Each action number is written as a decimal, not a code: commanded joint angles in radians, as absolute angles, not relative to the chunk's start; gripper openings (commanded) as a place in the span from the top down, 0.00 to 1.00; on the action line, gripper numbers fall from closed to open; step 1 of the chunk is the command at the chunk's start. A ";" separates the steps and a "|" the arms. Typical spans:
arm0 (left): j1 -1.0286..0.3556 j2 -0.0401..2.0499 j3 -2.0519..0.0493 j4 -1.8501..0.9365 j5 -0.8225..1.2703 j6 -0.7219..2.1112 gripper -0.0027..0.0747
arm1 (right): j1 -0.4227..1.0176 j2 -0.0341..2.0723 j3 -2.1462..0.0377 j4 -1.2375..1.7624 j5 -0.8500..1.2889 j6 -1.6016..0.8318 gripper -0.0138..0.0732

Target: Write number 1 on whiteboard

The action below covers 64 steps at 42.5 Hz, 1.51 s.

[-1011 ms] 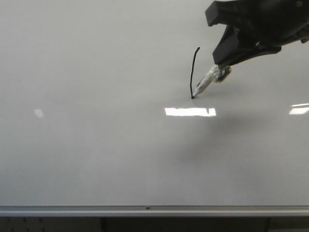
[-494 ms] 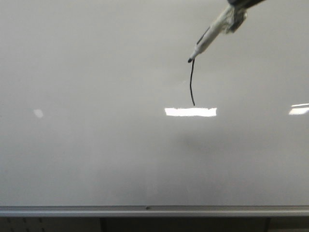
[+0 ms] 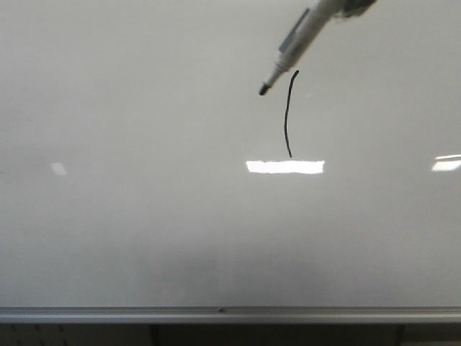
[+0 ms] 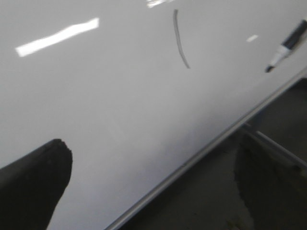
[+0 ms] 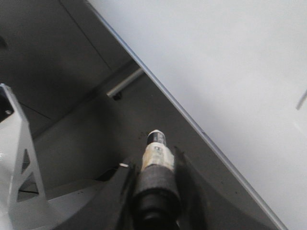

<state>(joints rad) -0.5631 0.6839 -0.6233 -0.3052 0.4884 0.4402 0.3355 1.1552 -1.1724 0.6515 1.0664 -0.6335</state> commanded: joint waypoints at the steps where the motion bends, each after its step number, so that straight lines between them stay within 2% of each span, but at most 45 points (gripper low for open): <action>1: -0.682 0.765 -0.730 -0.329 0.478 0.444 0.10 | 0.334 1.140 -1.206 0.811 1.069 -0.756 0.94; 7: -0.863 0.893 -0.848 -0.318 0.530 0.444 0.10 | 0.334 1.158 -1.206 0.915 1.157 -0.838 0.94; 12: -0.952 0.994 -0.918 -0.297 0.536 0.444 0.10 | 0.334 1.167 -1.206 0.971 1.214 -0.870 0.94; 21: -0.986 1.114 -0.973 -0.295 0.534 0.444 0.10 | 0.334 1.167 -1.206 1.023 1.258 -0.894 0.94; 30: -0.986 1.136 -0.977 -0.295 0.523 0.444 0.11 | 0.334 1.167 -1.206 1.045 1.285 -0.894 0.94; 34: -0.986 1.138 -0.977 -0.295 0.517 0.444 0.21 | 0.334 1.167 -1.206 1.045 1.288 -0.894 0.94; 40: -0.986 1.138 -0.977 -0.295 0.475 0.444 0.46 | 0.334 1.167 -1.206 1.045 1.295 -0.894 0.94; 47: -0.986 1.138 -0.977 -0.295 0.445 0.444 0.68 | 0.334 1.167 -1.206 1.045 1.299 -0.894 0.94; 51: -0.986 1.138 -0.977 -0.295 0.445 0.444 0.77 | 0.334 1.167 -1.206 1.040 1.298 -0.894 0.94; 64: -0.986 1.138 -0.977 -0.295 0.445 0.444 0.99 | 0.334 1.167 -1.206 1.004 1.298 -0.894 0.94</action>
<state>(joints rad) -0.9809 1.1560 -0.9415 -0.2762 0.5101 0.4526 0.3355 1.1837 -1.1730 0.9680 1.2365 -0.8800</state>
